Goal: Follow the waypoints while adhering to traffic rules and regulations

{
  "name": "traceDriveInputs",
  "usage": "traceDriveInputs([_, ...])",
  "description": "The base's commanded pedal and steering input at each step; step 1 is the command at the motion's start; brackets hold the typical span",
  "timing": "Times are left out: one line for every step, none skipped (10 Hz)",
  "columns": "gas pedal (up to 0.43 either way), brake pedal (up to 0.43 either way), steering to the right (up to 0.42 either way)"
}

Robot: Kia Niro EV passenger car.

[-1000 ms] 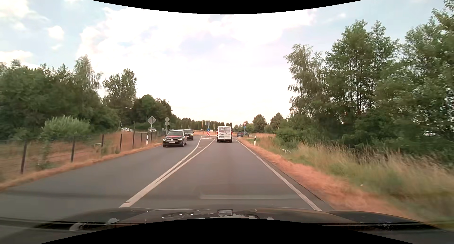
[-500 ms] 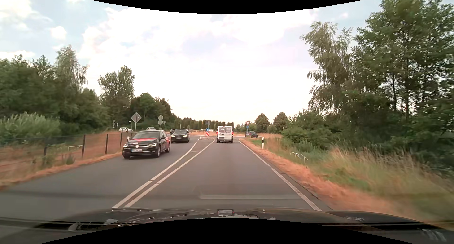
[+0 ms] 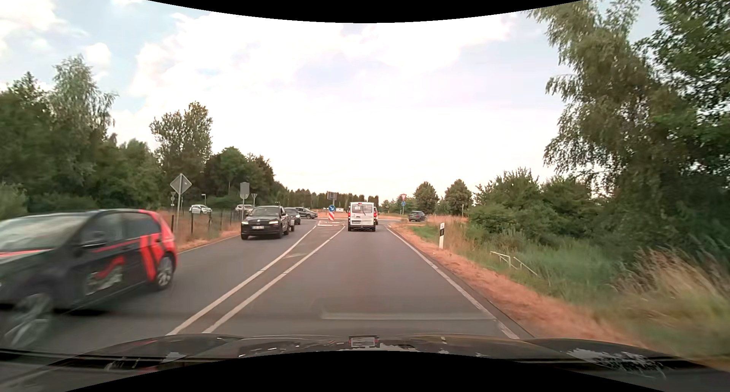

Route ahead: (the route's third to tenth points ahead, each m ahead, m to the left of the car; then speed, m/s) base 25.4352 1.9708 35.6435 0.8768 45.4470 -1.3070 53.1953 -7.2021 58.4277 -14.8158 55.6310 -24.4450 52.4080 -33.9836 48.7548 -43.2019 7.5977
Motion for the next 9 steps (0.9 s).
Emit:
traceDriveInputs([0.067, 0.0, -0.009])
traceDriveInputs([0.067, 0.0, -0.009])
traceDriveInputs([0.067, 0.0, -0.008])
traceDriveInputs([0.067, 0.0, -0.008])
traceDriveInputs([0.067, 0.0, -0.008])
traceDriveInputs([0.059, 0.0, -0.008])
traceDriveInputs([0.0, 0.0, -0.008])
traceDriveInputs([0.0, 0.0, -0.008])
traceDriveInputs([0.0, 0.0, -0.008])
